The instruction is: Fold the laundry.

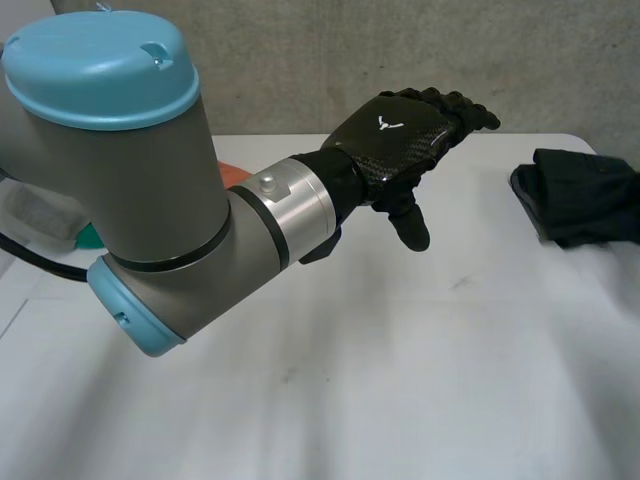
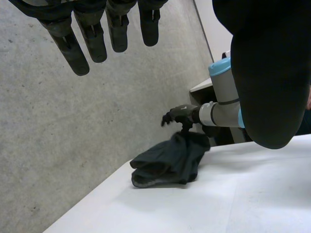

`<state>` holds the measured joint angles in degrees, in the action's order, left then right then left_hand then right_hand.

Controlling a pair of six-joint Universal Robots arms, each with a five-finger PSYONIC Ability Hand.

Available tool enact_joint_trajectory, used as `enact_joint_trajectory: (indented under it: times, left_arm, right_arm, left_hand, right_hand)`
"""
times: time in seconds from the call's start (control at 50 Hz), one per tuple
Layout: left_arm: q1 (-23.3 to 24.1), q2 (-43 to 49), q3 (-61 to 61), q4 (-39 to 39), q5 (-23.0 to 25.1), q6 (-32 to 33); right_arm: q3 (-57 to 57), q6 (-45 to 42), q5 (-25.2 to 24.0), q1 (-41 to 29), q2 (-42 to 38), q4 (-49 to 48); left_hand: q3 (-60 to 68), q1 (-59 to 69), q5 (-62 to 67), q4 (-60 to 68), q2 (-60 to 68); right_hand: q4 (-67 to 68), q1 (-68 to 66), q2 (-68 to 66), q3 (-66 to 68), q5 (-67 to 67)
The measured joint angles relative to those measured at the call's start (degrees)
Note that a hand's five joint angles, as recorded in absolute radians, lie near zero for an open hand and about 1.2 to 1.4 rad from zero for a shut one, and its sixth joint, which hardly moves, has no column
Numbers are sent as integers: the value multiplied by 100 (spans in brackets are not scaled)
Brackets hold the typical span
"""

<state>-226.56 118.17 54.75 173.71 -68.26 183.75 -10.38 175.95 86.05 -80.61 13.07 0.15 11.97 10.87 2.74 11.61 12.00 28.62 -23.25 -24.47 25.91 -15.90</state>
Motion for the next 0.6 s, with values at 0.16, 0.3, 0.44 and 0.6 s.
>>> enact_joint_trajectory:
  times: [0.16, 0.3, 0.44, 0.6]
  left_arm:
    - [1, 2, 0, 40, -109, -1]
    - [-93, -48, -11, 56, -599, 16]
    - [-733, -88, -234, 104, -1594, 151]
    - [-2397, 426, -834, 136, -2620, 1529]
  right_arm:
    - [-843, -276, -10, -26, 521, -53]
    - [-3079, -894, -65, -44, 2177, -604]
    - [-5527, -1595, -239, -75, 3949, -1399]
    - [-8391, -2698, -1419, -797, 5791, -2085]
  left_hand:
    - [0, 0, 0, 0, 0]
    - [0, 0, 0, 0, 0]
    - [0, 0, 0, 0, 0]
    - [0, 0, 0, 0, 0]
  right_hand:
    - [-1660, 1044, 1231, -1390, 1319]
    - [-1660, 1044, 1231, -1390, 1326]
    - [-1660, 1044, 1231, -1390, 1342]
    - [-1660, 1044, 1231, -1390, 1346]
